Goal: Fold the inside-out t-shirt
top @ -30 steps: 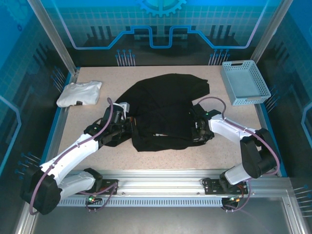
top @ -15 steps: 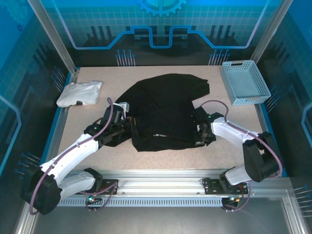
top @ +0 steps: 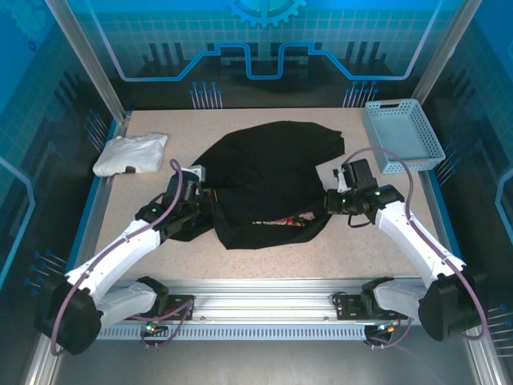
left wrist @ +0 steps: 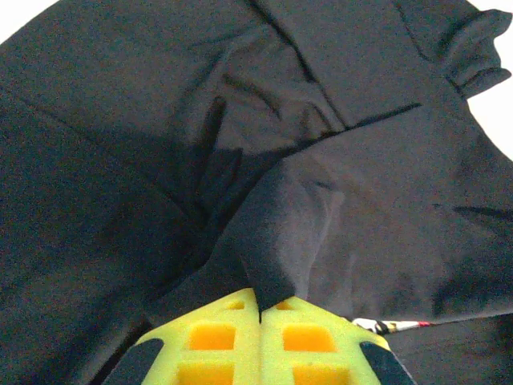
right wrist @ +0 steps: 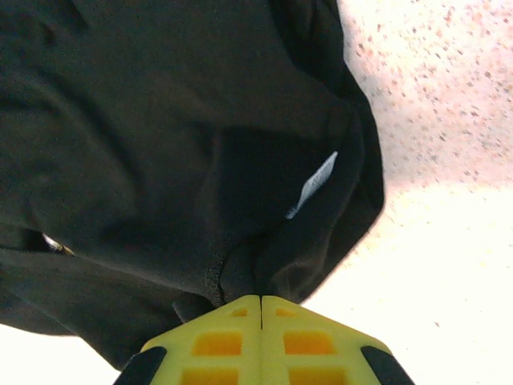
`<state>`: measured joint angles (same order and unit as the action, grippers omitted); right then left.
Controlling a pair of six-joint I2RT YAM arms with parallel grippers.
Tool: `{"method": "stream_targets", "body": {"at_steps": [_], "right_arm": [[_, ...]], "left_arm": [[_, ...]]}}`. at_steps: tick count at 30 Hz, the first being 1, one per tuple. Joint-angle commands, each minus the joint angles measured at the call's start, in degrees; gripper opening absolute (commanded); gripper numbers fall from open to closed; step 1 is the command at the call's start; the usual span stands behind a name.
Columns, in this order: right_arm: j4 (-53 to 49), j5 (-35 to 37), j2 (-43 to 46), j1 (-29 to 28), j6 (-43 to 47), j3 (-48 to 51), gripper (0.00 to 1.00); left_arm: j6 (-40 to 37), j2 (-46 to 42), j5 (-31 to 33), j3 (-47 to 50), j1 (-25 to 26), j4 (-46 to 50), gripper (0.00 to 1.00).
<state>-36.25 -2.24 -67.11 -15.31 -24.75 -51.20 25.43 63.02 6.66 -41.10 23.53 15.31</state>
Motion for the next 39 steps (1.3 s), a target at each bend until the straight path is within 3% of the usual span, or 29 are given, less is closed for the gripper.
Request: {"method": "stream_targets", "body": {"at_steps": [1,5,12,15,19,24,26,28,30,31,35,39], "right_arm": [[9.3,-7.9,-3.5,4.4,-4.2,-1.7,0.0],[12.0,-7.9,-9.9,5.8,-3.9,-3.7,0.0],[13.3,-8.2,-14.1,6.1,-2.5,-4.3,0.0],[13.4,-8.3,-14.9,6.1,-2.0,-4.2,0.0],[13.2,-7.9,-15.5,6.1,-1.4,-4.3,0.0],[12.7,-6.7,-15.3,6.1,-0.5,-4.4,0.0],[12.7,-6.5,-15.3,6.1,-0.4,-4.5,0.0],[12.6,-6.4,-14.9,6.3,-0.1,-4.8,0.0],[13.2,-6.3,-12.9,6.6,0.5,-5.3,0.0],[13.3,-6.2,-11.8,6.8,0.7,-5.6,0.0],[12.6,-4.0,-2.5,7.0,2.1,-9.9,0.0],[7.6,1.0,8.5,7.0,4.4,-16.9,0.0]], "left_arm": [[0.0,5.0,1.4,-1.2,-1.7,-3.1,0.0],[-0.9,8.5,1.7,-1.8,-2.0,-0.4,0.13],[2.1,2.6,-2.0,6.9,-1.0,2.9,0.53],[2.9,2.1,-2.7,9.0,0.0,2.4,0.6],[2.9,5.0,-3.3,9.1,1.6,1.0,0.63],[2.9,8.5,-3.7,8.5,2.8,0.2,0.61],[2.9,8.9,-3.7,8.5,2.9,0.2,0.53],[2.7,8.2,-2.3,8.3,2.9,1.4,0.33],[2.0,5.1,0.9,7.9,2.9,3.3,0.04],[1.6,2.5,2.9,7.3,2.9,4.3,0.0],[-1.1,-9.8,10.2,0.1,2.7,9.0,0.0],[-3.9,-18.3,12.4,-11.9,2.7,13.3,0.0]]}}
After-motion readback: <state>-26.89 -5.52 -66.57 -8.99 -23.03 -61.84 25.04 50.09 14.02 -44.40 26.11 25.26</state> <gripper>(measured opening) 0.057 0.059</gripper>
